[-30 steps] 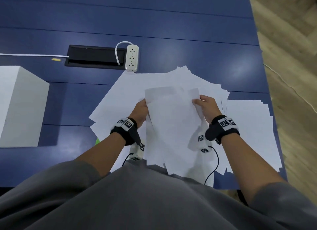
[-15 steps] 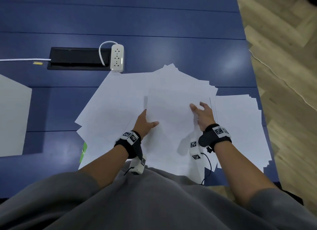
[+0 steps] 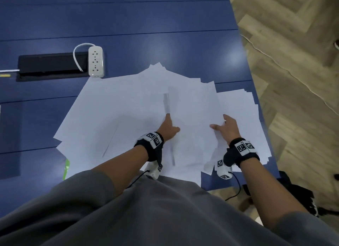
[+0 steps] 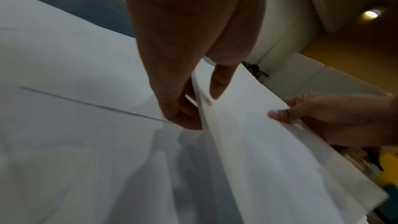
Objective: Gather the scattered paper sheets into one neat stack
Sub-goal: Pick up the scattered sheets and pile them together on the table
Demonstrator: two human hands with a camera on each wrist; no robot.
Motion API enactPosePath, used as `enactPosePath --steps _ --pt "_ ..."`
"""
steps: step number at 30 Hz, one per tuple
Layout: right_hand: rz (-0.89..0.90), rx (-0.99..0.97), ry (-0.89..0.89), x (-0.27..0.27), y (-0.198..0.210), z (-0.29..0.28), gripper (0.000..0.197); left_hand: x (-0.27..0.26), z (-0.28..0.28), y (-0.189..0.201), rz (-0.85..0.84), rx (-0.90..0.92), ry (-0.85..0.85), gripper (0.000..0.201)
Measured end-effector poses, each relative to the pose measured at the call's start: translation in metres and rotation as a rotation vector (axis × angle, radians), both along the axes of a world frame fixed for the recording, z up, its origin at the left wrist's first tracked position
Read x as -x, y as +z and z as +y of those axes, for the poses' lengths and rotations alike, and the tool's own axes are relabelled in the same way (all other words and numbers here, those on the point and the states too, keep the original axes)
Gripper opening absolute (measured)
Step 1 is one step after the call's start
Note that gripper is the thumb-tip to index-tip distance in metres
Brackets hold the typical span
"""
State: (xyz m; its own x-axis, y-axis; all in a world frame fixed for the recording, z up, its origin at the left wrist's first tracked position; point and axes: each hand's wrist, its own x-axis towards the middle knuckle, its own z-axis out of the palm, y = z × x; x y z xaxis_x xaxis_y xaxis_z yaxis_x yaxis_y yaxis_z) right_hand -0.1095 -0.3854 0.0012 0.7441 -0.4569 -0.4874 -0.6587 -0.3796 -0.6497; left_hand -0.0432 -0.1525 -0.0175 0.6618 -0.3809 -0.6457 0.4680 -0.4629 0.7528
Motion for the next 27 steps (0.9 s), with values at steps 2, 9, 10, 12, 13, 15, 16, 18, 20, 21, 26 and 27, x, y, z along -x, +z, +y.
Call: enactPosePath --steps 2,9,10,12,13,15,16,18,20,21,26,27 --pt "-0.016 0.066 -0.036 0.003 0.001 -0.017 0.035 0.003 -0.025 -0.003 -0.044 -0.070 -0.068 0.043" --pt "0.096 0.268 -0.151 0.018 -0.003 -0.079 0.056 0.004 -0.099 -0.002 -0.143 -0.119 -0.160 0.049" --pt "0.100 0.280 -0.169 0.021 -0.003 -0.086 0.058 0.005 -0.109 -0.001 -0.146 -0.108 -0.154 0.053" --pt "0.102 0.286 -0.204 0.028 -0.005 -0.100 0.057 0.010 -0.128 0.000 -0.137 -0.096 -0.139 0.071" --pt "0.106 0.293 -0.227 0.032 -0.005 -0.105 0.056 0.013 -0.136 0.002 -0.126 -0.087 -0.130 0.081" --pt "0.106 0.290 -0.261 0.041 -0.008 -0.114 0.055 0.021 -0.149 0.003 -0.117 -0.075 -0.134 0.100" --pt "0.107 0.284 -0.267 0.044 -0.011 -0.118 0.056 0.026 -0.153 0.001 -0.128 -0.075 -0.152 0.105" --pt "0.127 0.283 -0.248 0.050 -0.019 -0.126 0.063 0.033 -0.158 -0.003 -0.157 -0.088 -0.241 0.097" --pt "0.181 0.282 -0.193 0.054 -0.024 -0.130 0.076 0.040 -0.159 -0.005 -0.170 -0.151 -0.365 0.072" --pt "0.229 0.294 -0.156 0.056 -0.026 -0.130 0.082 0.042 -0.159 -0.007 -0.165 -0.181 -0.408 0.062" --pt "0.443 0.450 -0.012 0.062 -0.031 -0.121 0.086 0.042 -0.164 -0.007 -0.161 -0.249 -0.514 0.056" --pt "0.433 0.494 -0.011 0.060 -0.034 -0.120 0.084 0.042 -0.165 -0.006 -0.171 -0.263 -0.536 0.055"
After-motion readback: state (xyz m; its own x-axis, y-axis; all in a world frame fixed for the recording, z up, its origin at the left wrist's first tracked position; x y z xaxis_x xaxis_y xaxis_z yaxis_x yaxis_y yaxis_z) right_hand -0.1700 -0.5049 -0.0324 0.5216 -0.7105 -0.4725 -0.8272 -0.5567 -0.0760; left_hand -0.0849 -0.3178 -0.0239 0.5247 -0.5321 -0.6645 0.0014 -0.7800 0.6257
